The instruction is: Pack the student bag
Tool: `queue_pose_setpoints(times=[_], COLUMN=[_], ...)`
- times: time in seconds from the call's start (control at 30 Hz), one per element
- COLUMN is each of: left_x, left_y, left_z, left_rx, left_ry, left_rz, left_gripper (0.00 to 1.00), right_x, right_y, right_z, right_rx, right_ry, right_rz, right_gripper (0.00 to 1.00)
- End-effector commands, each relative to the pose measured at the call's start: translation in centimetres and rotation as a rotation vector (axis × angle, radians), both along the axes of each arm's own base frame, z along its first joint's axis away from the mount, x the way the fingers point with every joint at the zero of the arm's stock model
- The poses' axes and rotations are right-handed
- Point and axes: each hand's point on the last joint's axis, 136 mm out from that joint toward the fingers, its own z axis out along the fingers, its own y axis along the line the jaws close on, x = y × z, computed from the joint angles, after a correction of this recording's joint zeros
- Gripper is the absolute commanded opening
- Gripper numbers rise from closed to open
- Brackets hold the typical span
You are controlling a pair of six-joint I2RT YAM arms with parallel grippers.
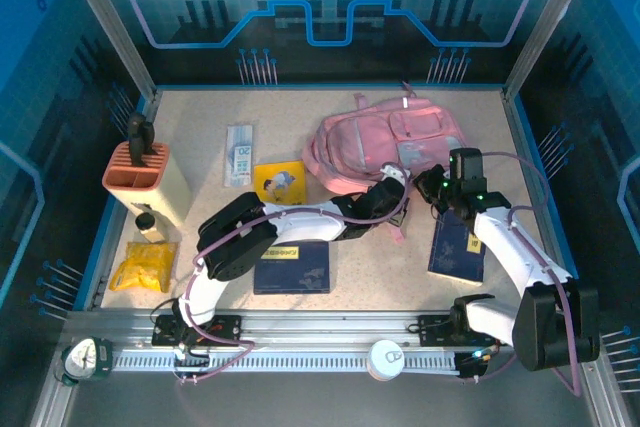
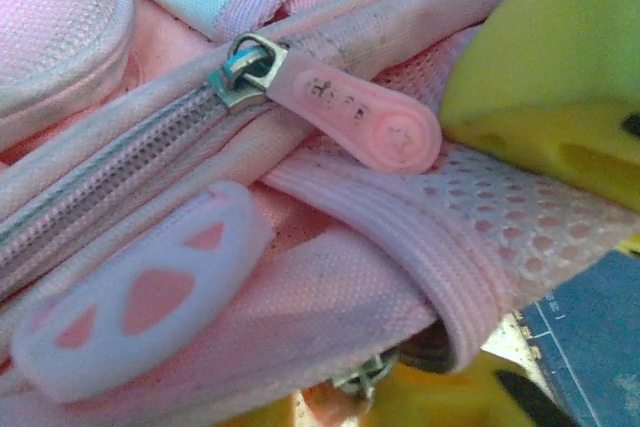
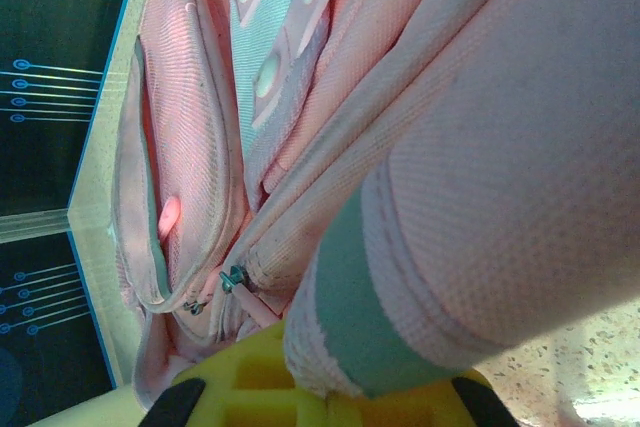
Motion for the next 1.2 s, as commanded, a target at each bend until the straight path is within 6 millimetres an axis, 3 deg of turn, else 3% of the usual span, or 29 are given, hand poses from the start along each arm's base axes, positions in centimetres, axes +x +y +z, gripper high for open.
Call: queue_pose_setpoints(times=[0.0,0.13,0.33,0.5,0.83,1.03,1.17], left_x=[2.1,2.2,2.0,1.8,0.6,-0.8,-2.4], left_y=[-0.1,0.6,2.0,4.0,6.3,7.9,7.8], left_z=[1.9,2.6,3.7,3.3,2.9,2.5,2.6], left_rx=[-0.068,-0.089,-0.118,-0.111,-0.092,-0.057,-0.071], left_ry=[-0.038,-0.043,-0.034,0.018,0.066,0.117,0.180], left_rz=[0.058,0.069,0.072,0.107,0.092,0.050,-0.002], left_gripper=[0.12,0.00,0.00,0.00,0.00,0.00,0.00], right_x=[-0.4,-0.4,-0.3,-0.1,0.7,2.2,3.9], right_y=[1.9,1.8,1.3,0.0,-2.2,-3.8,-5.4], right_z=[1.7,1.9,1.8,2.0,2.4,2.3,2.8], right_rx=[0.051,0.042,0.032,0.038,0.032,0.028,0.001], right_ry=[-0.049,-0.056,-0.054,-0.055,-0.066,-0.061,-0.074], right_rz=[0.068,0.069,0.064,0.043,0.020,0.012,-0.017], right_gripper=[0.00,0.00,0.00,0.00,0.00,0.00,0.00])
